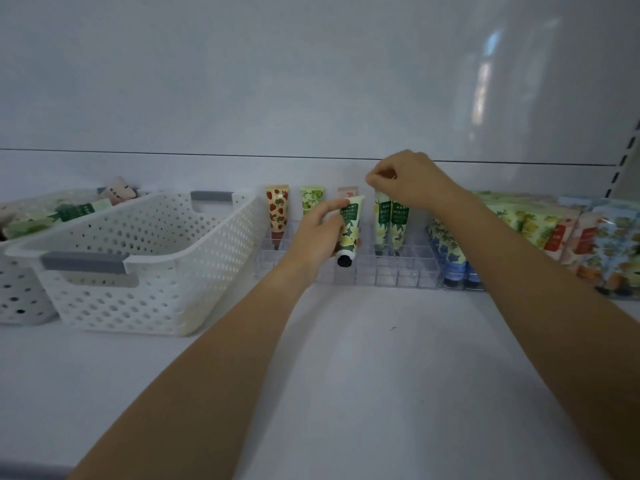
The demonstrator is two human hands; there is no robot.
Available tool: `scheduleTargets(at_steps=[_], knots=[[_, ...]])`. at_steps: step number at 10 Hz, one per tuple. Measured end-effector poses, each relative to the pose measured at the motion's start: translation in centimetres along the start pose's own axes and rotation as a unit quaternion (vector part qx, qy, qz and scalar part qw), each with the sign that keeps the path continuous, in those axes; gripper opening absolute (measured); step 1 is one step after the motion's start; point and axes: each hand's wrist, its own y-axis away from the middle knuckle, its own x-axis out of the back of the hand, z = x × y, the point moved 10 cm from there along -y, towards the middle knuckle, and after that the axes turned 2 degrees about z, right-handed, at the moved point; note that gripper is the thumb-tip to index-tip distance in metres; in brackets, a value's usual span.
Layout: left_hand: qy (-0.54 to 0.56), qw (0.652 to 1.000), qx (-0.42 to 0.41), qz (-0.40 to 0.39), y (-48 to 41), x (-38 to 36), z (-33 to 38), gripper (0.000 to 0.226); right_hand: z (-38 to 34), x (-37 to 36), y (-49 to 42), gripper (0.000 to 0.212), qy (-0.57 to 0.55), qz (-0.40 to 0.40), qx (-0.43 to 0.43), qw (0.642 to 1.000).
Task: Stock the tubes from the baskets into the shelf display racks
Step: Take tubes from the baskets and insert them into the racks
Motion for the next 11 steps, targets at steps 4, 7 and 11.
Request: scheduleTargets(at_steps=[4,7,11], knots=[[-0.301,0.947,-0.110,-0.003,-0.3,0.1,0.3,0.019,4.1,2.9,0.6,0.019,-0.022,-0.019,-0.093,0.995],[-0.572,0.796,-0.181,-0.076,0.2,-1.8,-1.5,0.036,6.2,4.7,1.1,0.025,0.059,0.090,-0.109,0.988],[-0.586,0.786,-0.179,-0.076,0.1,-1.9,-1.9,0.036,6.1,2.8,1.3,0.023,0.067,0.041,-0.094,0.992]])
